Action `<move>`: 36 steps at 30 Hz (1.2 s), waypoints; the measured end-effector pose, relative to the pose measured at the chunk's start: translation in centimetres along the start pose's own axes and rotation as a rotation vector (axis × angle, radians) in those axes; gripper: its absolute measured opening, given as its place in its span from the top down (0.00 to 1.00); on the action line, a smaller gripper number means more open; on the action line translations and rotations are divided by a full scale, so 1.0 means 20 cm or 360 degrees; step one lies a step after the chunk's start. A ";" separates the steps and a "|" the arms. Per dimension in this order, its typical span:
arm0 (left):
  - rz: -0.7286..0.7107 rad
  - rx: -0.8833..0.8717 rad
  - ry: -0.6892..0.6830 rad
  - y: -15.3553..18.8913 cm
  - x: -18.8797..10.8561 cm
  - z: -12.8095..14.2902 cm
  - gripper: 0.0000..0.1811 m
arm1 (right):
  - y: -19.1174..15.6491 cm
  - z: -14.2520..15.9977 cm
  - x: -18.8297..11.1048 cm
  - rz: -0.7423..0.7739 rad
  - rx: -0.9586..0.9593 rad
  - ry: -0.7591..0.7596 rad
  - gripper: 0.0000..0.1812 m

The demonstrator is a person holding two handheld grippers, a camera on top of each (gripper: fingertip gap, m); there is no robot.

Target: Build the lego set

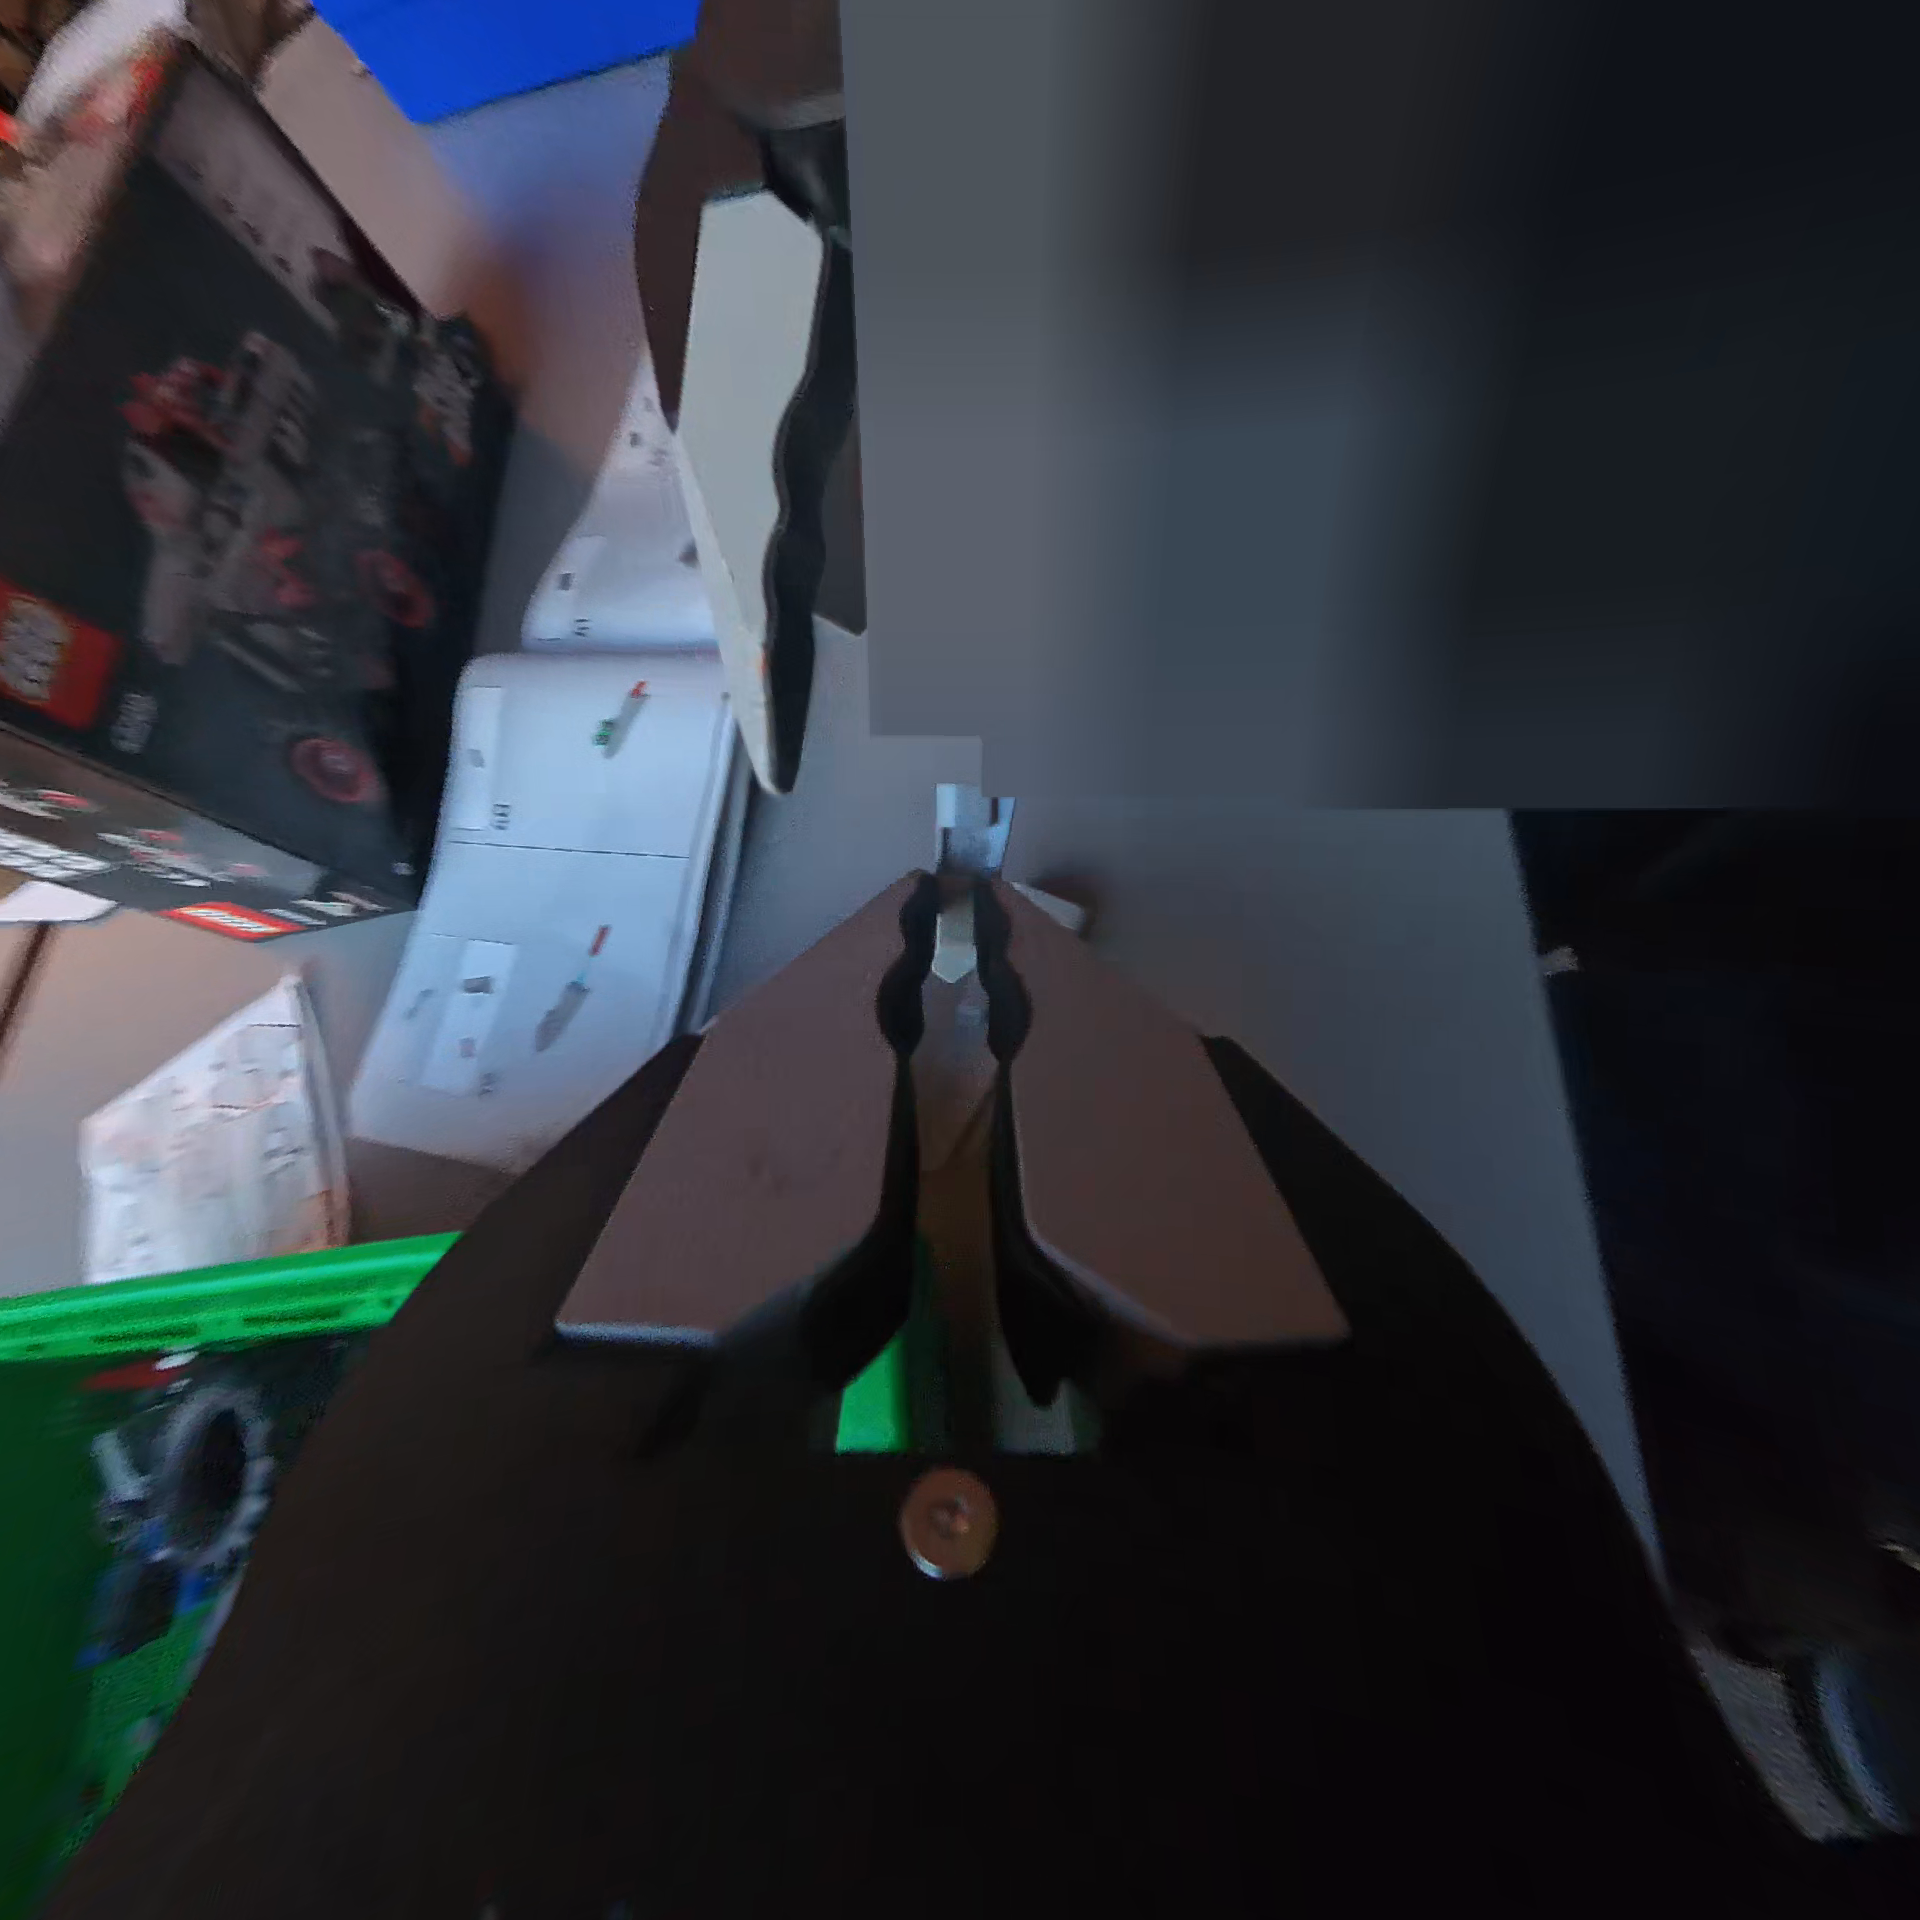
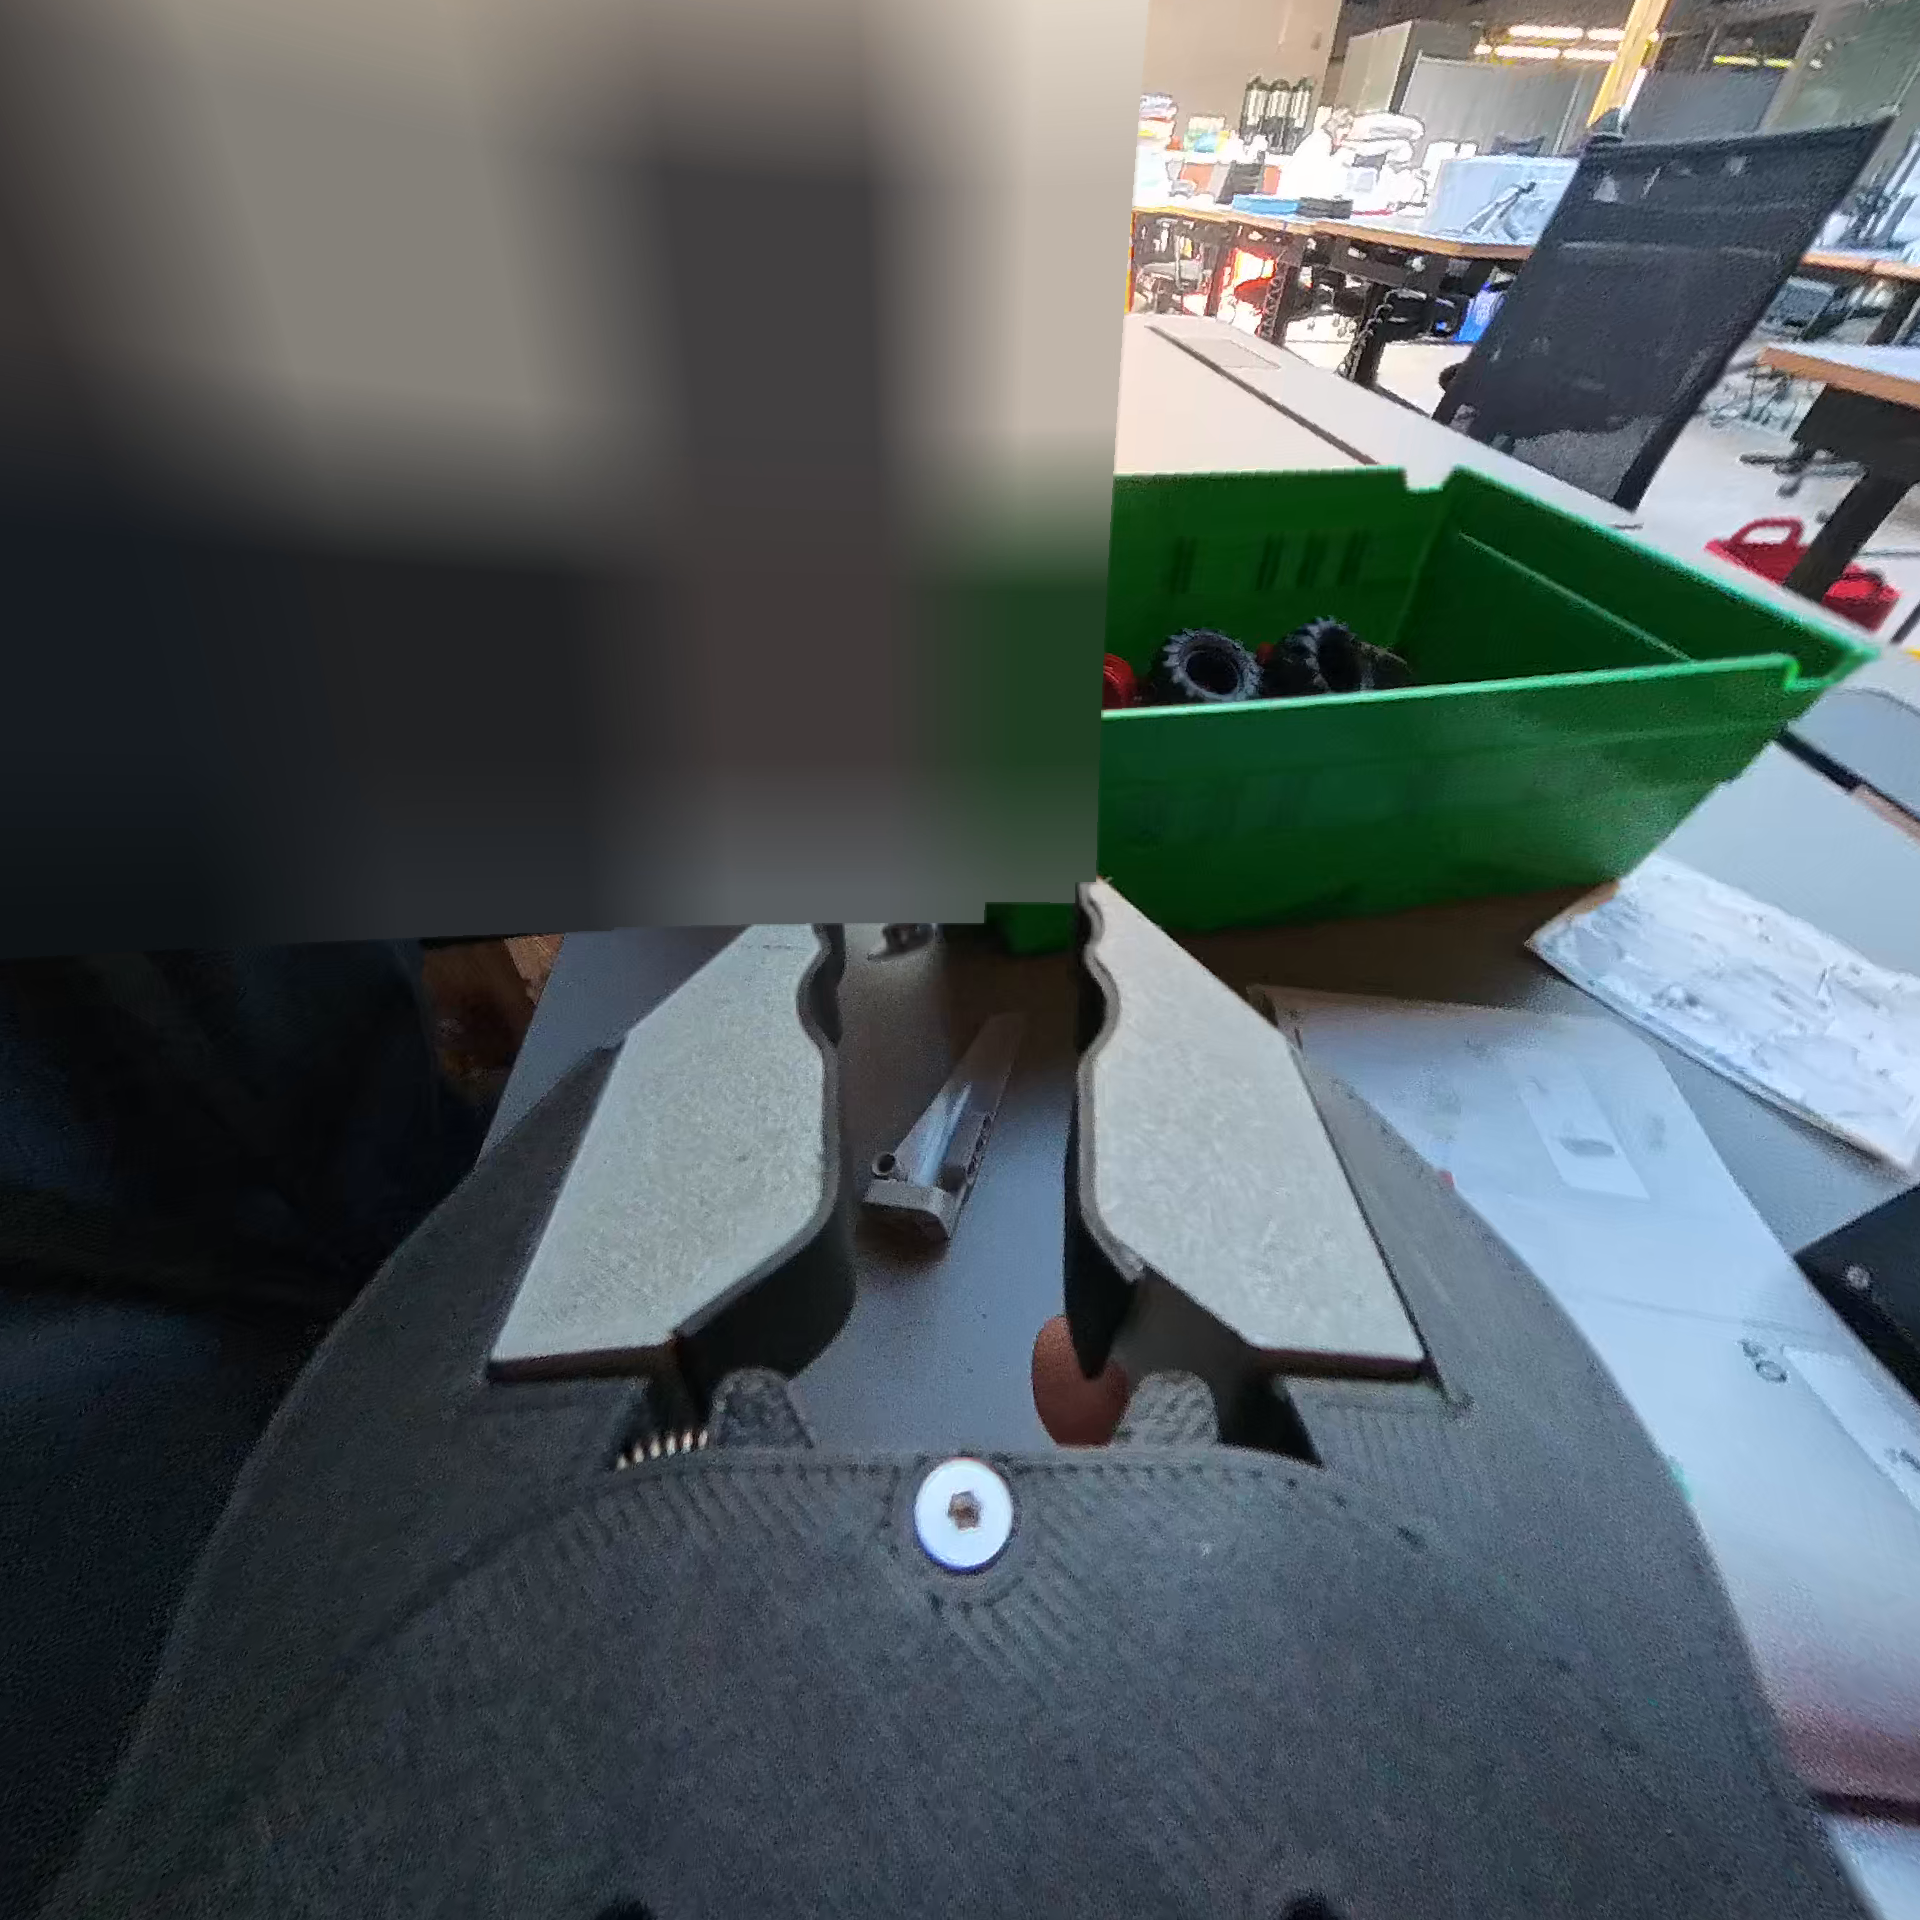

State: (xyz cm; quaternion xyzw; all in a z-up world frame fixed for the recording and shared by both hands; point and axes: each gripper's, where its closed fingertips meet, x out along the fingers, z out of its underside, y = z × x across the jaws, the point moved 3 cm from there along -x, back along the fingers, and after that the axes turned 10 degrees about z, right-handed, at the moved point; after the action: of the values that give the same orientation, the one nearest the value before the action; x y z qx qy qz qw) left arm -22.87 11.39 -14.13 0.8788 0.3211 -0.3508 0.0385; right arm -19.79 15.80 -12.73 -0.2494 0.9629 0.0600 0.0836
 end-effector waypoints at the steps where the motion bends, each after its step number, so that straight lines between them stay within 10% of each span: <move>1: 0.0038 -0.0033 -0.0012 0.01 0.02 0.01 0.98 | -0.02 0.00 0.01 0.0006 -0.0061 -0.0006 0.81; 36: 0.0072 -0.0271 -0.0040 -0.05 0.06 0.11 0.97 | -0.01 0.19 0.08 0.0055 -0.0279 -0.0299 0.93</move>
State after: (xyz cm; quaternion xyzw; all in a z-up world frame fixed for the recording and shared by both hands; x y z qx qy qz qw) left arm -24.16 12.21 -16.32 0.8749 0.3295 -0.3323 0.1248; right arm -20.58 15.43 -16.84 -0.2323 0.9461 0.1685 0.1501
